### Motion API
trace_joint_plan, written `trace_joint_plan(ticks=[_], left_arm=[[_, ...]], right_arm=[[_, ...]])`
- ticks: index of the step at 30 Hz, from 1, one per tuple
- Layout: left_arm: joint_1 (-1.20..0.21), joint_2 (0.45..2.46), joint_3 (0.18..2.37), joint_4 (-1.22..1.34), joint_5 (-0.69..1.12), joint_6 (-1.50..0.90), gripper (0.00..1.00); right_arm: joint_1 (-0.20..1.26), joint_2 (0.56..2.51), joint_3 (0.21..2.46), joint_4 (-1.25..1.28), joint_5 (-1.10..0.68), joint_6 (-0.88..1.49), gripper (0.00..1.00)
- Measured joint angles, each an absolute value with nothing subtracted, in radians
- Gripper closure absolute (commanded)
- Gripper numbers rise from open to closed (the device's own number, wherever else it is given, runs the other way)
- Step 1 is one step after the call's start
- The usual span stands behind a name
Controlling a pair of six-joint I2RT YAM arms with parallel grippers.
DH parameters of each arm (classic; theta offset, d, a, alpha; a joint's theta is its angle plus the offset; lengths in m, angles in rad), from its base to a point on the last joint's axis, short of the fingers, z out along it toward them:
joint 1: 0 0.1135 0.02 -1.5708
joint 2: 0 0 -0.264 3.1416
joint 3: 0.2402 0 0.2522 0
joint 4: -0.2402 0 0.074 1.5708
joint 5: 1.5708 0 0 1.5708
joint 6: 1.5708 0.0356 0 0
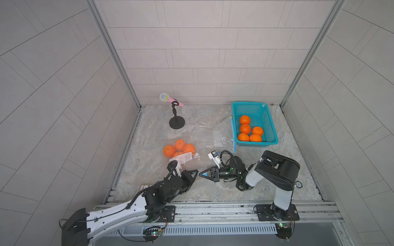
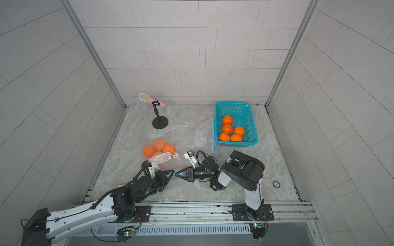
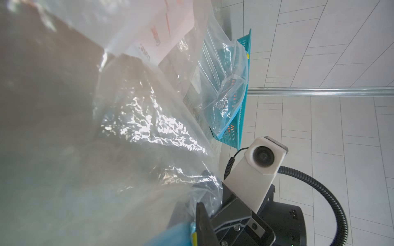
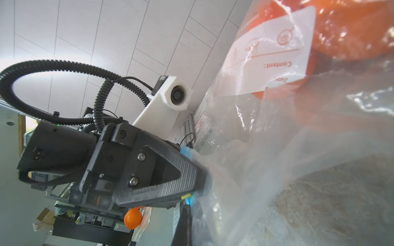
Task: Open the zip-top bag and take out the orange
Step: Unzip the zipper on the zipper food storage bag.
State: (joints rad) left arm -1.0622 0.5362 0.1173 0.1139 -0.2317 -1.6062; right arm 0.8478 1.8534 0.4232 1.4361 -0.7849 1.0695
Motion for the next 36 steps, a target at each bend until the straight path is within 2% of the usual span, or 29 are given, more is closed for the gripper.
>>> trace_joint_plan(ticks=[10,21,30,36], left_arm=[[-1.068,0.516,0.129,0.032,-0.230,-1.634,0.95],[-1.068,0.559,0.157,-0.015,-0.282,-1.662,0.95],[-1.068,0.348,0.158,-0.223,-0.334,-1.670,0.94],[-1.068,0.192,0.157,-0.381,-0.369,-1.667,0.95]], right_arm=[[0.806,1.786,0.337,1.432,-0.803,1.063,1.00],[0.664,1.739,0.255,1.426,-0.884,1.063,1.00],[0.568,1.739,0.229,1.432,-0.957,1.063,1.00],[0.561,1.769,0.230,1.438,-0.973,1.058,1.00]])
